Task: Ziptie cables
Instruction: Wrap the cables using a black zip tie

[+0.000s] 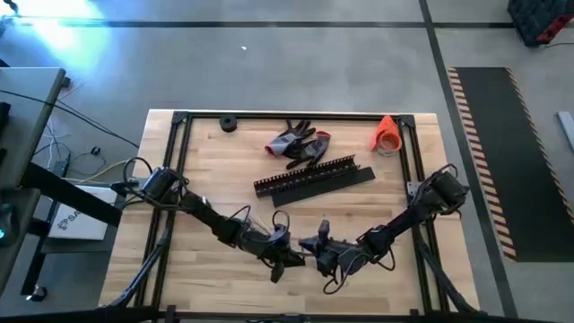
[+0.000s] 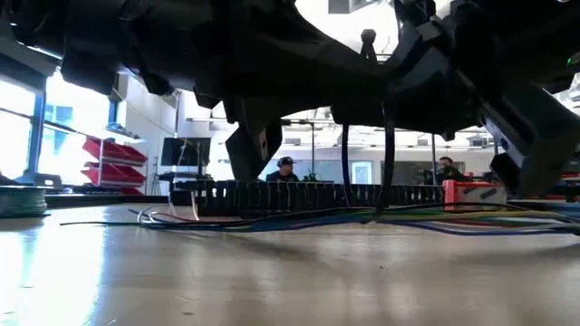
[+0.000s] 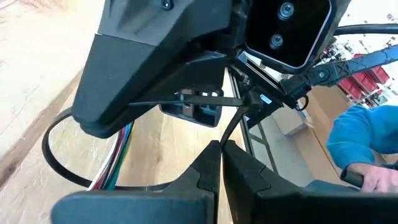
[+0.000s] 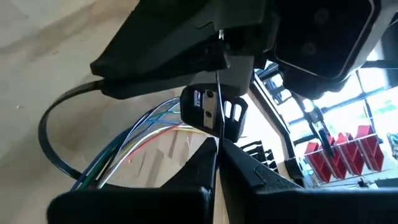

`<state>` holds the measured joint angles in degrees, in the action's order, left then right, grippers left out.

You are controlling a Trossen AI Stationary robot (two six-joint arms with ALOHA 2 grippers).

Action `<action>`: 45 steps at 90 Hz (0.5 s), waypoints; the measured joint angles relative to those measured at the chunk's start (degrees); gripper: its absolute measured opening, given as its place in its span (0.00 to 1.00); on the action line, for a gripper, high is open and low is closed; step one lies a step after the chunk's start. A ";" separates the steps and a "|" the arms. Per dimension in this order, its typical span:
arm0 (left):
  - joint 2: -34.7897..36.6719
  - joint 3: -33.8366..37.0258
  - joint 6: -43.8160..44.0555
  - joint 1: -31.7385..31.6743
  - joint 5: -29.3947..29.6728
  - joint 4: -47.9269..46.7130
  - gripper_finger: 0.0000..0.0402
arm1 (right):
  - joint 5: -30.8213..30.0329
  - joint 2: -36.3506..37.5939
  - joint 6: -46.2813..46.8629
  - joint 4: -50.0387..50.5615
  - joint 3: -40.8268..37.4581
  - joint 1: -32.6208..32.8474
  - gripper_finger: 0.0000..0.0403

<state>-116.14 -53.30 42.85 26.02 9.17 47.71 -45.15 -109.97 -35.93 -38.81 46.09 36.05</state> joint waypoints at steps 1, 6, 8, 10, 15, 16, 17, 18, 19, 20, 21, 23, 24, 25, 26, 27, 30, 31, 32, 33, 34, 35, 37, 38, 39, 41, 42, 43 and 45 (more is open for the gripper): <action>0.00 0.00 0.00 0.00 0.00 -0.01 0.00 | 0.00 0.00 0.00 0.00 0.00 0.00 0.00; 0.00 0.00 -0.01 0.00 0.00 -0.03 0.00 | -0.01 0.00 -0.02 -0.04 0.00 0.00 0.00; 0.00 0.00 -0.01 0.00 0.00 -0.03 0.00 | -0.04 0.00 -0.02 -0.06 0.00 0.00 0.00; 0.00 0.00 0.00 0.00 0.00 -0.03 0.00 | -0.04 0.00 -0.02 -0.07 0.00 0.00 0.00; 0.00 0.00 0.00 0.00 0.00 -0.03 0.00 | -0.07 0.00 -0.02 -0.07 0.00 0.00 0.00; 0.00 0.00 0.01 0.00 0.00 -0.03 0.00 | -0.07 0.00 -0.02 -0.07 0.00 0.00 0.00; 0.00 0.00 0.01 0.00 0.00 -0.03 0.00 | -0.06 0.00 -0.02 -0.07 0.00 0.00 0.00; 0.00 0.00 0.02 0.00 0.00 -0.03 0.00 | -0.04 0.00 -0.02 -0.07 0.00 0.00 0.00; 0.00 0.00 0.03 0.00 0.00 -0.03 0.00 | -0.06 0.00 -0.03 -0.10 0.00 0.00 0.00; 0.00 0.00 0.06 0.00 0.00 -0.03 0.00 | -0.07 0.00 -0.04 -0.15 0.00 0.00 0.00; 0.00 0.00 0.15 0.00 0.00 -0.03 0.00 | -0.07 0.00 -0.04 -0.21 0.00 0.00 0.00; 0.00 0.00 0.56 0.00 0.00 -0.03 0.00 | -0.07 0.00 -0.06 -0.34 0.00 0.00 0.00; 0.00 0.00 0.82 0.00 0.00 -0.03 0.00 | -0.08 0.00 -0.05 -0.40 0.00 0.00 0.00; 0.00 0.00 1.15 0.00 0.00 -0.04 0.00 | -0.09 0.00 -0.04 -0.47 0.00 0.00 0.00; 0.00 0.00 1.55 0.00 0.00 -0.04 0.00 | -0.09 0.00 -0.04 -0.52 0.00 0.00 0.00; 0.00 0.00 1.93 0.00 0.01 -0.04 0.00 | -0.09 0.00 -0.05 -0.63 0.00 0.00 0.00; 0.00 0.00 3.17 0.00 0.00 -0.03 0.00 | -0.10 0.00 -0.06 -0.96 0.00 0.00 0.00; 0.00 0.00 3.57 0.00 0.00 -0.04 0.00 | -0.09 0.00 -0.06 -1.05 0.00 0.00 0.00; 0.00 0.00 3.88 0.00 0.00 -0.05 0.00 | -0.10 0.00 -0.08 -1.14 0.00 0.00 0.00; 0.00 0.00 4.25 0.00 0.01 -0.05 0.00 | -0.11 0.00 -0.07 -1.23 0.00 0.00 0.00; 0.00 0.00 4.65 0.00 0.02 -0.05 0.00 | -0.11 0.00 -0.06 -1.30 0.00 0.00 0.00; 0.00 0.00 4.85 -0.01 0.01 -0.05 0.00 | -0.11 0.00 -0.07 -1.36 0.00 0.00 0.00; 0.00 0.00 5.26 -0.02 0.00 -0.05 0.00 | -0.18 0.00 -0.08 -1.49 0.00 0.00 0.00; 0.00 0.00 5.44 -0.02 0.00 -0.05 0.00 | -0.26 0.00 -0.09 -1.56 0.00 0.00 0.00; 0.00 0.00 5.61 -0.02 0.00 -0.05 0.00 | -0.33 0.00 -0.11 -1.62 0.00 0.00 0.00; 0.00 0.00 5.88 -0.02 0.01 -0.05 0.00 | -0.48 0.00 -0.18 -1.69 0.00 0.00 0.00; 0.00 0.00 6.01 -0.02 0.02 -0.05 0.00 | -0.55 0.00 -0.24 -1.71 0.00 0.00 0.00; 0.00 0.00 6.05 0.02 0.01 -0.05 0.00 | -0.73 0.00 -0.34 -1.72 0.00 0.00 0.00; 0.00 0.00 6.18 0.08 0.02 -0.05 0.00 | -0.95 0.00 -0.52 -1.73 0.00 0.00 0.00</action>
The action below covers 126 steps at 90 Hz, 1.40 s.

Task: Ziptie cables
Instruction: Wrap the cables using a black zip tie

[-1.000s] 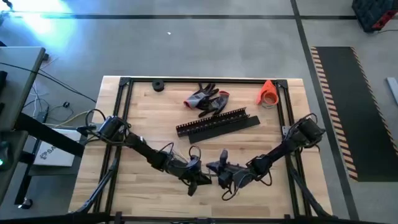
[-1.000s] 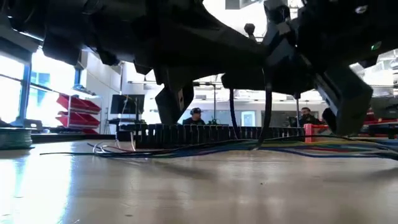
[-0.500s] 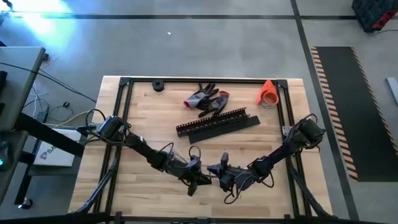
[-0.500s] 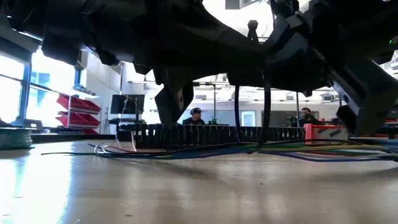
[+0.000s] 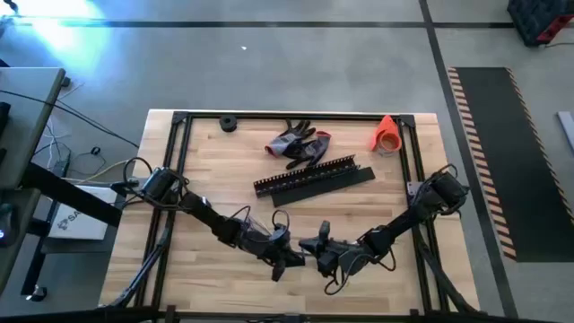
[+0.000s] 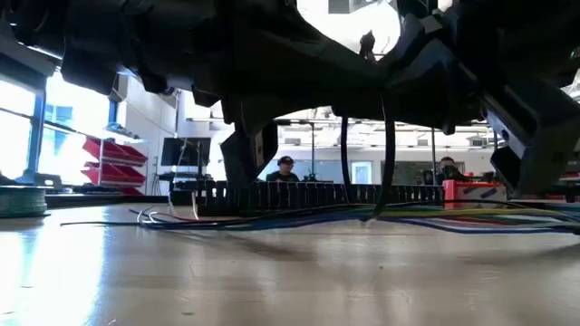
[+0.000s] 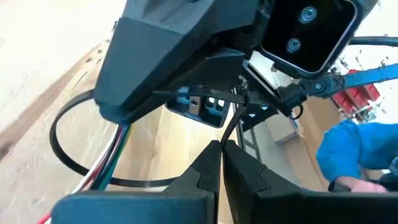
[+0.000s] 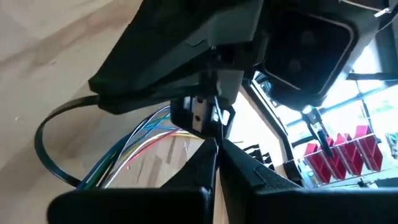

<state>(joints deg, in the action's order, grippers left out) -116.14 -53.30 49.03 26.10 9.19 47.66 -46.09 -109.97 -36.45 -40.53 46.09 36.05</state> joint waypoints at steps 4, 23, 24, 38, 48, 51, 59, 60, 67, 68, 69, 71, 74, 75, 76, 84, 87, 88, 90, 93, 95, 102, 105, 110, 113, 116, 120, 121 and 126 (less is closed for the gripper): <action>0.00 0.00 -0.01 0.12 0.02 0.01 0.00 | -0.17 0.00 -0.46 0.01 0.00 0.00 0.00; 0.01 0.15 -0.03 0.14 0.06 0.23 0.00 | -0.34 0.00 -2.38 -0.02 0.00 0.13 0.00; 0.02 0.24 -0.03 0.14 0.10 0.33 0.00 | -0.35 0.00 -2.45 -0.02 0.00 0.16 0.00; 0.07 3.26 1.11 0.16 1.10 3.55 0.00 | -0.37 0.00 -2.58 -0.08 0.00 0.90 0.00; 0.07 5.74 2.13 0.16 2.04 7.35 0.00 | -0.35 0.00 -2.61 -0.82 0.00 1.51 0.00; 0.07 6.12 2.46 0.16 2.08 7.83 0.00 | -0.34 0.00 -2.61 -0.92 0.00 1.57 0.00; 0.07 6.45 2.87 0.16 2.05 8.85 0.00 | -0.19 0.00 -2.60 -0.92 -0.01 1.48 0.00; 0.07 6.45 2.85 0.16 2.01 8.91 0.00 | -0.07 0.00 -2.60 -0.92 0.00 1.41 0.00; 0.07 6.45 2.92 0.16 1.93 8.87 0.00 | 1.55 0.00 -2.62 -0.93 -0.02 1.01 0.00; 0.07 6.45 2.92 0.16 1.93 8.86 0.00 | 1.71 0.00 -2.62 -0.94 -0.02 0.96 0.00; 0.07 6.45 2.92 0.16 1.93 8.86 0.00 | 1.81 0.00 -2.64 -0.96 -0.02 0.96 0.00; 0.07 6.45 2.92 0.16 1.93 8.85 0.00 | 1.84 0.00 -2.76 -1.07 -0.02 0.91 0.00; 0.07 6.45 2.92 0.16 1.94 8.87 0.00 | 1.84 0.00 -3.06 -1.33 -0.02 0.90 0.00; 0.07 6.45 2.92 0.16 1.94 8.87 0.00 | 1.91 0.00 -3.10 -1.41 -0.02 0.91 0.00; 0.07 6.45 2.92 0.16 1.93 8.87 0.00 | 1.99 0.00 -3.18 -1.50 -0.02 0.93 0.00; 0.07 6.45 2.92 0.16 1.93 8.83 0.00 | 2.21 0.00 -4.14 -2.38 -0.02 0.96 0.00; 0.07 6.45 2.90 0.16 1.93 8.84 0.00 | 2.38 0.00 -4.47 -2.64 -0.02 0.98 0.00; 0.07 6.45 2.90 0.16 1.93 8.85 0.00 | 2.58 0.00 -4.51 -2.68 -0.02 0.98 0.00; 0.07 6.45 2.90 0.16 1.91 8.84 0.00 | 2.92 0.00 -4.54 -2.69 -0.02 0.95 0.00; 0.07 6.45 2.90 0.16 1.91 8.82 0.00 | 3.38 0.00 -4.54 -2.65 -0.02 0.81 0.00; 0.07 6.45 2.90 0.16 1.92 8.79 0.00 | 3.66 0.00 -4.54 -2.49 -0.02 0.71 0.00; 0.07 6.45 2.90 0.16 1.93 8.78 0.00 | 4.24 0.00 -4.57 -2.06 -0.02 0.34 0.00; 0.07 6.45 2.90 0.16 1.92 8.78 0.00 | 4.32 0.00 -4.56 -1.90 -0.02 0.30 0.00; 0.07 6.45 2.90 0.17 1.92 8.76 0.00 | 4.41 0.00 -4.55 -1.80 -0.02 0.11 0.02; 0.07 6.45 2.90 0.18 1.93 8.74 0.00 | 4.45 0.00 -4.55 -1.74 -0.02 -0.02 0.04; 0.07 6.45 2.90 0.18 1.90 8.74 0.00 | 4.46 0.00 -4.55 -1.70 -0.02 -0.07 0.06; 0.07 6.45 2.90 0.18 1.90 8.74 0.00 | 4.48 0.00 -4.57 -1.64 -0.02 -0.07 0.10; 0.07 6.45 2.90 0.18 1.90 8.74 0.00 | 4.51 0.00 -4.56 -1.62 -0.02 -0.07 0.11; 0.07 6.45 2.88 0.18 1.90 8.74 0.00 | 4.51 0.00 -4.55 -1.24 -0.02 -0.07 0.16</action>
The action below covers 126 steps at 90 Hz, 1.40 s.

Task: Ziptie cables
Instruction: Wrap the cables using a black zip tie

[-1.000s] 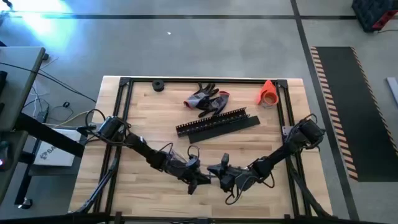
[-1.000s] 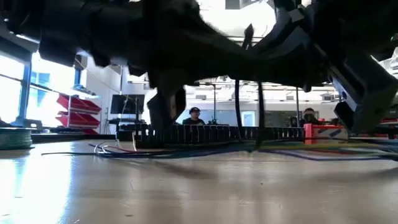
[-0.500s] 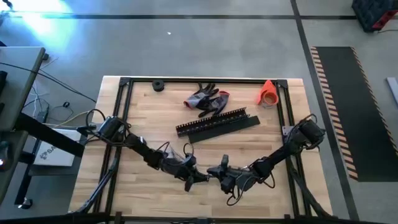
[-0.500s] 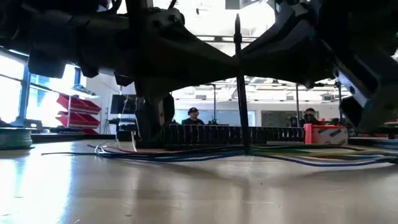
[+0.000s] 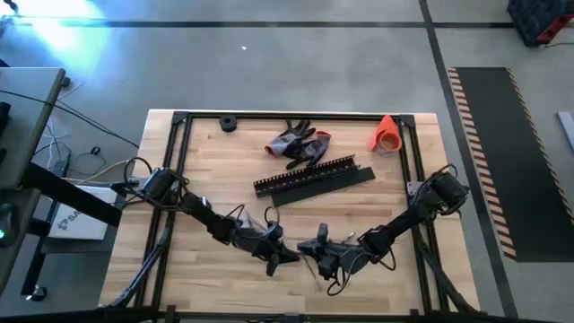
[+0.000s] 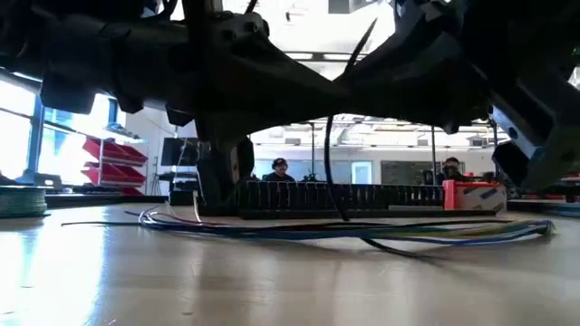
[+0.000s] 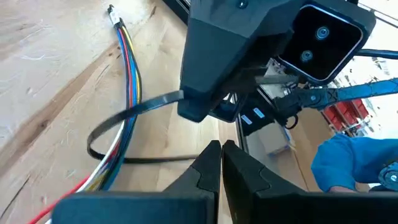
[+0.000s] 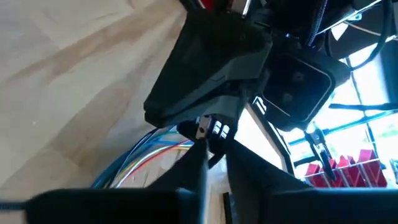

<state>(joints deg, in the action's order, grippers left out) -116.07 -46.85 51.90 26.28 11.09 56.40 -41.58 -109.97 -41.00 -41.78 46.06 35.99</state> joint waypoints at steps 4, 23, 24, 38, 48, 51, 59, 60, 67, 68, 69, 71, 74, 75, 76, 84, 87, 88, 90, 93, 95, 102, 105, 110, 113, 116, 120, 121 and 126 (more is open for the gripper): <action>0.00 0.00 0.00 0.00 0.00 -0.01 0.00 | -0.17 0.00 0.01 0.57 0.00 0.00 0.20; 0.00 0.00 -0.59 0.02 0.00 -0.02 0.00 | -3.28 0.00 1.55 1.48 -0.02 0.00 0.22; 0.00 0.00 -0.65 0.02 -0.02 -0.02 0.00 | -3.23 0.00 1.54 1.48 -0.02 0.00 0.21; -0.02 0.00 -1.54 0.02 -0.02 -1.64 0.00 | -2.45 0.00 2.46 1.86 -0.02 0.00 0.03; -0.04 0.00 -1.47 0.02 0.01 -6.18 0.00 | -2.67 0.00 2.75 1.94 -0.02 0.00 0.02; -0.04 0.00 -1.37 0.02 0.41 -7.91 0.00 | -2.78 0.00 3.04 2.01 -0.02 0.00 0.01; 0.03 -0.15 -1.49 0.17 3.35 -11.57 0.00 | -2.94 0.00 4.16 2.19 -0.02 0.00 0.00; 0.04 -0.15 -1.68 0.18 3.90 -11.90 0.00 | -3.05 0.00 4.42 2.18 -0.02 0.00 0.00; -0.02 -0.24 -4.88 0.41 8.56 -14.60 0.02 | -4.07 0.00 5.87 2.16 -0.02 0.00 0.00; -0.04 -0.29 -5.35 0.43 9.26 -14.84 0.03 | -4.33 0.00 6.02 2.18 -0.02 0.01 0.00; -0.05 -0.36 -5.88 0.43 9.91 -15.10 0.03 | -4.60 0.00 6.17 2.21 -0.02 0.02 0.00; -0.09 -0.50 -7.15 0.42 11.12 -15.56 0.04 | -5.08 0.00 6.34 2.21 -0.02 0.00 0.00; -0.16 -0.72 -9.22 0.42 13.11 -15.67 0.06 | -5.83 0.00 6.65 2.29 -0.02 0.00 0.00; -0.17 -0.82 -9.86 0.42 13.72 -15.69 0.07 | -6.13 0.00 6.75 2.33 -0.02 0.00 0.00; -0.17 -0.94 -10.57 0.42 14.35 -15.69 0.07 | -6.41 0.00 6.98 2.38 -0.02 0.00 0.00; -0.14 -2.46 -15.39 0.42 19.55 -16.42 0.14 | -7.73 0.00 9.82 2.88 -0.02 0.00 0.00; -0.12 -3.08 -16.52 0.42 21.13 -17.68 0.17 | -7.76 0.00 10.89 3.05 -0.02 0.00 0.00; -0.12 -3.29 -16.87 0.42 21.47 -18.10 0.17 | -7.75 0.00 11.30 3.17 -0.02 0.00 0.00; -0.13 -3.69 -17.76 0.42 21.90 -18.86 0.19 | -7.76 0.00 12.10 3.45 -0.02 0.00 0.00; -0.13 -4.29 -19.04 0.39 22.03 -19.73 0.21 | -7.76 0.00 13.19 3.93 -0.02 0.00 0.00; -0.13 -4.72 -19.86 0.35 22.03 -20.07 0.23 | -7.76 0.00 14.01 4.26 -0.02 0.00 0.00; -0.11 -6.28 -22.26 0.35 22.38 -21.09 0.27 | -7.77 0.00 16.54 5.56 -0.02 0.00 0.00; -0.11 -6.80 -23.04 0.35 23.06 -21.86 0.28 | -7.76 0.00 17.34 6.07 -0.02 0.00 0.00; -0.11 -7.47 -24.39 0.42 24.59 -22.80 0.28 | -7.78 0.00 18.80 6.72 -0.02 0.00 0.00; -0.12 -7.85 -25.16 0.44 25.27 -22.90 0.28 | -7.79 0.00 19.47 6.92 -0.02 0.00 0.00; -0.11 -8.21 -25.80 0.44 25.65 -22.75 0.28 | -7.75 0.00 19.81 7.04 -0.02 0.00 0.00; -0.11 -8.62 -26.76 0.43 26.02 -22.70 0.26 | -7.78 0.00 20.28 7.21 -0.02 0.00 0.00; -0.11 -8.69 -26.92 0.42 26.06 -22.72 0.26 | -7.79 0.01 20.40 7.27 -0.02 0.00 0.00; -0.11 -8.96 -27.54 0.55 26.26 -23.27 0.23 | -7.82 0.02 20.62 7.63 -0.02 0.00 0.00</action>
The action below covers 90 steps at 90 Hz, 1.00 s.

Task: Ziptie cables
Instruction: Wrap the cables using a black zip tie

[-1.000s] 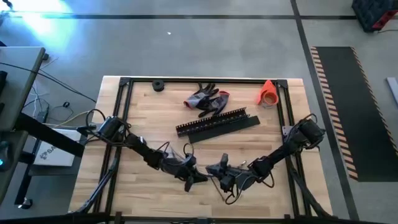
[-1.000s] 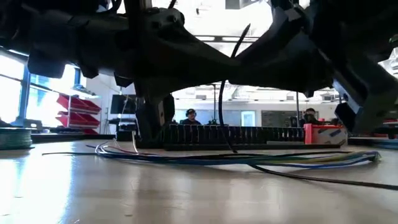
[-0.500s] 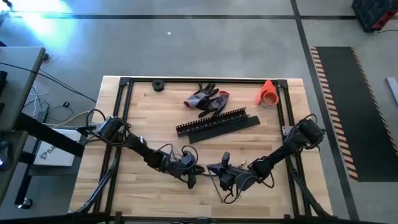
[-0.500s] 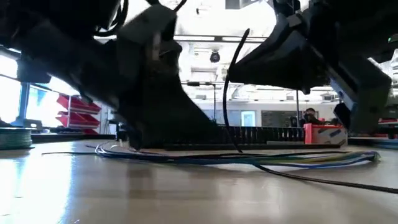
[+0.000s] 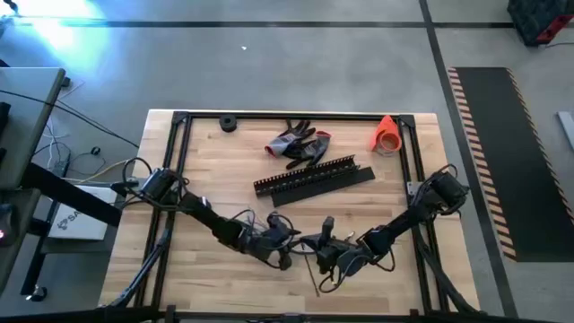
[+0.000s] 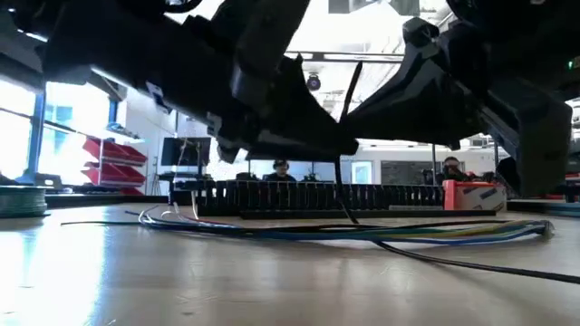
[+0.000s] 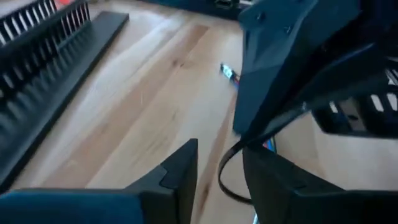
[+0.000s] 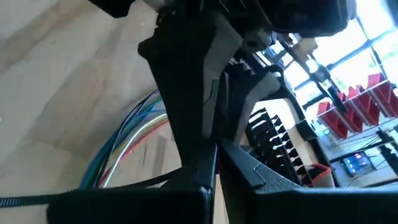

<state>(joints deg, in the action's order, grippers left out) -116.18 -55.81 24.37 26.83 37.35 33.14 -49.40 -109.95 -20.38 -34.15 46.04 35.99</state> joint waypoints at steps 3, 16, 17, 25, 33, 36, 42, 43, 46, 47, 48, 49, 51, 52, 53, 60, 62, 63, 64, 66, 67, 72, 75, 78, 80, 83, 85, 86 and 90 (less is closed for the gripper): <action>0.00 -0.26 -0.09 0.07 0.04 -0.57 0.21 | 0.00 0.00 0.00 0.22 0.00 0.00 0.00; 0.00 -1.87 -1.33 0.95 1.08 -3.79 0.13 | -0.01 0.00 1.09 1.14 0.00 0.00 0.00; 0.00 -2.00 -1.45 1.01 1.20 -4.02 0.12 | -0.01 0.00 1.16 1.25 0.00 0.00 0.00; 0.00 -3.10 -1.67 1.37 2.32 -5.88 0.06 | -0.05 0.00 2.48 1.40 0.00 0.00 0.00; 0.00 -3.84 -2.13 1.46 2.84 -7.62 0.01 | -0.02 0.02 4.70 1.76 0.00 -0.09 0.00; 0.00 -4.00 -2.11 1.40 2.90 -8.18 0.01 | -0.07 0.01 5.05 1.84 0.00 -0.11 0.00; 0.00 -4.11 -2.12 1.10 2.84 -9.03 0.00 | 0.47 0.85 4.06 3.76 0.00 -0.11 0.00; 0.00 -4.11 -2.11 1.05 2.84 -9.20 0.00 | 0.78 1.08 3.98 4.27 0.00 -0.11 0.00; 0.00 -4.11 -2.09 0.92 2.89 -9.78 0.00 | 1.97 2.04 3.88 6.05 0.00 -0.11 0.00; 0.00 -4.11 -2.09 0.92 2.95 -9.98 0.00 | 2.32 2.41 3.92 6.64 0.00 -0.11 0.00; 0.00 -4.11 -2.09 0.91 3.00 -10.15 0.00 | 2.76 2.85 3.98 7.34 0.00 -0.11 0.00; 0.00 -4.11 -2.09 0.91 3.05 -10.32 0.00 | 3.15 3.33 4.04 8.10 0.00 -0.11 0.00; 0.00 -4.11 -2.10 0.87 3.04 -10.61 0.00 | 3.98 4.36 4.30 9.87 0.00 -0.11 0.01; 0.00 -4.11 -2.09 0.87 3.05 -10.74 0.00 | 4.50 4.87 4.58 10.81 0.00 -0.12 0.01; 0.00 -4.11 -2.09 0.82 3.04 -10.88 0.00 | 5.08 5.40 4.93 11.70 0.00 -0.13 0.01; 0.00 -4.11 -2.06 0.53 2.97 -11.58 0.00 | 10.03 9.43 7.23 18.54 0.00 -0.39 0.05; 0.00 -4.11 -2.04 0.47 2.97 -11.77 0.00 | 11.93 10.54 7.80 20.61 0.00 -0.39 0.07; 0.00 -4.11 -2.05 0.44 2.97 -11.86 0.00 | 12.95 11.03 7.96 21.47 0.00 -0.39 0.08; 0.00 -4.11 -2.05 0.39 2.97 -11.98 0.00 | 14.05 11.52 8.09 22.18 0.00 -0.39 0.09; 0.00 -4.11 -2.04 0.31 2.95 -12.23 0.00 | 16.22 12.55 8.19 23.47 0.00 -0.39 0.11; 0.00 -4.11 -2.04 0.26 2.93 -12.34 0.00 | 17.29 12.96 8.19 24.05 0.00 -0.37 0.12; 0.00 -4.11 -2.04 0.03 2.81 -12.99 0.00 | 23.38 14.70 7.22 26.73 0.00 -0.03 0.18; 0.00 -4.11 -2.04 -0.14 2.84 -13.42 0.00 | 27.45 15.12 5.37 27.61 0.00 0.24 0.21; 0.00 -4.11 -1.99 -0.30 2.86 -13.84 0.00 | 31.05 15.12 2.99 28.14 0.02 0.85 0.24; 0.00 -4.11 -1.97 -0.37 2.89 -14.05 0.00 | 33.11 15.00 1.02 28.49 0.02 1.45 0.26; 0.00 -4.11 -1.95 -0.56 2.88 -14.30 0.00 | 35.37 14.42 -1.86 28.69 0.01 2.41 0.29; 0.00 -4.11 -1.95 -0.63 2.89 -14.41 0.00 | 36.37 13.96 -3.83 28.21 0.00 2.92 0.31; 0.00 -4.11 -1.95 -0.64 2.90 -14.44 0.00 | 36.60 13.72 -4.71 27.86 0.00 3.26 0.32; 0.00 -4.11 -1.98 -0.66 2.95 -14.44 0.00 | 37.24 12.76 -8.13 26.62 0.00 4.53 0.35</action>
<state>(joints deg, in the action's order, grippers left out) -116.18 -59.92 22.39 26.17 40.30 18.70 -12.16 -97.19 -28.50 -7.53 46.04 40.51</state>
